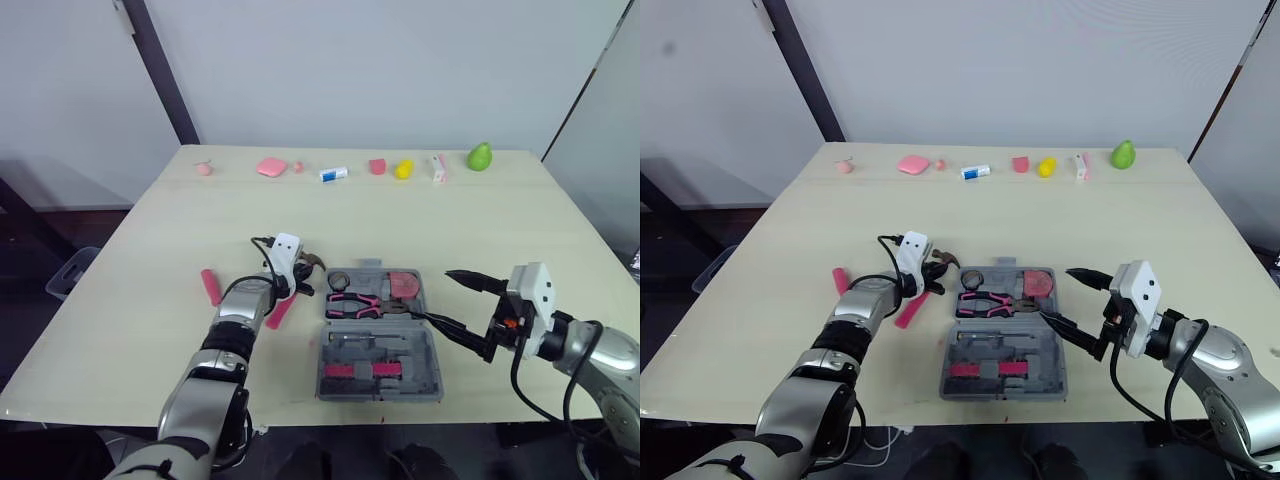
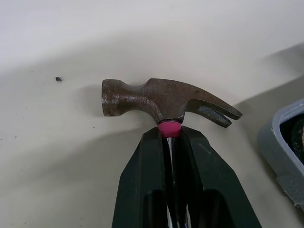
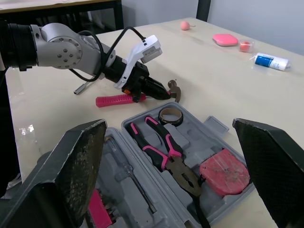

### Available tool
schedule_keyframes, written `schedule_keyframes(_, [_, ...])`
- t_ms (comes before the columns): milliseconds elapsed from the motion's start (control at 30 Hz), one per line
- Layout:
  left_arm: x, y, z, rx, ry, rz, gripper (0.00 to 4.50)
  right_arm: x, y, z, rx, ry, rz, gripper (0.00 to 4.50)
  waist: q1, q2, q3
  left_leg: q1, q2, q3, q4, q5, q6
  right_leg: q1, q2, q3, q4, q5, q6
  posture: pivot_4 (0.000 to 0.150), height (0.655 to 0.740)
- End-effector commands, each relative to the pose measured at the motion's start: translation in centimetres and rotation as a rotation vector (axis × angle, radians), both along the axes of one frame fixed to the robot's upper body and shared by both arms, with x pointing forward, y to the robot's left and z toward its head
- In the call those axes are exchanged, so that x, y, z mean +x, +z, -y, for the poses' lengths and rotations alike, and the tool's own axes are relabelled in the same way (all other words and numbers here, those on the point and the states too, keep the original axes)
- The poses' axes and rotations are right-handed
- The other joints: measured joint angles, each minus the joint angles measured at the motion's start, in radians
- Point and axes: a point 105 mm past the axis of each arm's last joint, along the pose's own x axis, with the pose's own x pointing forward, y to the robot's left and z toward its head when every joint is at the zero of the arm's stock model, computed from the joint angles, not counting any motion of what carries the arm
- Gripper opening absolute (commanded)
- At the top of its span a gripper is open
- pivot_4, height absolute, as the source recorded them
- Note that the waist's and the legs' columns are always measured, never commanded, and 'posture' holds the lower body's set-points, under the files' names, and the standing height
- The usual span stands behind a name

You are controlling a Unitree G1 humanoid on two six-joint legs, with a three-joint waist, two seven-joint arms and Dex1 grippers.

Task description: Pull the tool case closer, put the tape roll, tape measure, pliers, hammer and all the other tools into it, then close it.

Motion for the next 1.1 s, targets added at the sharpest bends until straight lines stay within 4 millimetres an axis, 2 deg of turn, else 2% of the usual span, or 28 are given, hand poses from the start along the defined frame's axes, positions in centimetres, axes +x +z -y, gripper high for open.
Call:
schedule_keyframes(33, [-0.5,-0.7,-1.2,0.026,0.021,-0.013,0.04,-0.4,1.0,-0.6,0.008,0.033,0.043,4.50,0.000,0.000,0.000,0.000,0.000,0.000,0.000,0.000,0.000,0.000,0.000,0.000,0.000,0.000,0.000,0.150,0.7400])
schedule_keyframes(300, [-2.6,0.1,-2.7,0.017,0.032,0.014,0.04,-0.8,1.3,-1.0,0.007,0.103,0.034,4.50,-0.032,0.000,0.000,0.001,0.001,-0.002,0.000,0.000,0.000,0.000,0.000,0.002,0.000,0.000,0.000,0.150,0.7400])
schedule_keyframes(567, [-5.7,1.8,-4.9,0.027,0.040,0.044,0.04,-0.7,1.0,-0.9,0.001,0.121,0.028,4.50,-0.025,0.000,0.000,0.000,0.002,-0.002,-0.001,0.000,0.000,-0.001,-0.001,0.001,0.000,0.000,0.000,0.150,0.7400])
schedule_keyframes(700, [-7.3,3.3,-6.0,0.055,-0.001,0.072,0.04,-0.8,0.9,-0.9,0.011,0.131,0.026,4.50,-0.024,0.000,0.000,0.000,0.002,-0.002,-0.001,0.000,0.000,-0.001,-0.001,0.001,0.000,0.000,0.000,0.150,0.7400])
schedule_keyframes(933, [-9.2,5.9,-4.9,0.116,-0.251,0.119,0.04,-0.8,0.5,-0.6,0.016,0.144,0.018,4.50,-0.017,-0.001,0.001,0.000,0.001,-0.002,-0.001,0.000,0.000,-0.001,-0.003,0.001,-0.001,0.000,0.000,0.150,0.7400])
schedule_keyframes(1100, [-10.1,7.5,-1.7,0.125,-0.479,0.143,0.04,-1.1,0.1,0.3,0.006,0.140,0.016,4.50,-0.015,-0.001,0.001,-0.001,0.001,-0.002,-0.001,0.000,0.000,-0.001,-0.003,0.000,-0.001,0.000,0.000,0.150,0.7400])
